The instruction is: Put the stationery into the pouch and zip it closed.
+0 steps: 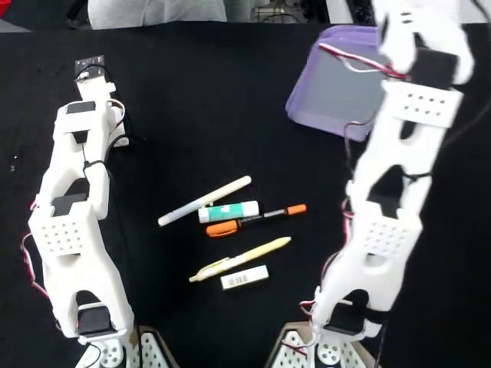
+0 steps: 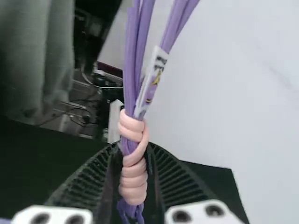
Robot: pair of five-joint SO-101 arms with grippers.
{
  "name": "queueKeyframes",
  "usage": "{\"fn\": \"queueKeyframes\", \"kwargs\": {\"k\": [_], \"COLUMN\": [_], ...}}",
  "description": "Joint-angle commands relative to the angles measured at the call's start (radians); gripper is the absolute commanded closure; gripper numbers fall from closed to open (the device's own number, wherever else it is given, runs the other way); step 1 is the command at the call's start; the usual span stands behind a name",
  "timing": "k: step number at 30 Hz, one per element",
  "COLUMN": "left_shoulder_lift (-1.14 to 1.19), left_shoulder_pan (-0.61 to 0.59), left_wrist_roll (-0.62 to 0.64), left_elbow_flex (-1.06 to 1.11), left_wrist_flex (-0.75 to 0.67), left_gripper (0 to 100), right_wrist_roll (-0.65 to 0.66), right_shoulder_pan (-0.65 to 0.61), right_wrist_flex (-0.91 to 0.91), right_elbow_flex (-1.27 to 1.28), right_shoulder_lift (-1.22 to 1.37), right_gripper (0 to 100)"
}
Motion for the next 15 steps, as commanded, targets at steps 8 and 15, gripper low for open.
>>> {"fn": "queueKeyframes", "kwargs": {"k": [8,15], "left_shoulder_lift": [-0.003,-0.003], "left_shoulder_pan": [-0.013,-0.013], "left_wrist_roll": [0.005,0.005], "left_elbow_flex": [-0.004,-0.004], "left_wrist_flex": [-0.026,-0.026], "left_gripper": [97,97], "right_wrist_roll": [0.219,0.295], "right_shoulder_pan": [0.244,0.408], "right_wrist_flex": [-0.066,-0.112], "right_elbow_flex": [-0.008,-0.015], "right_shoulder_lift": [0.073,0.196], "right_gripper": [98.8,98.8]}}
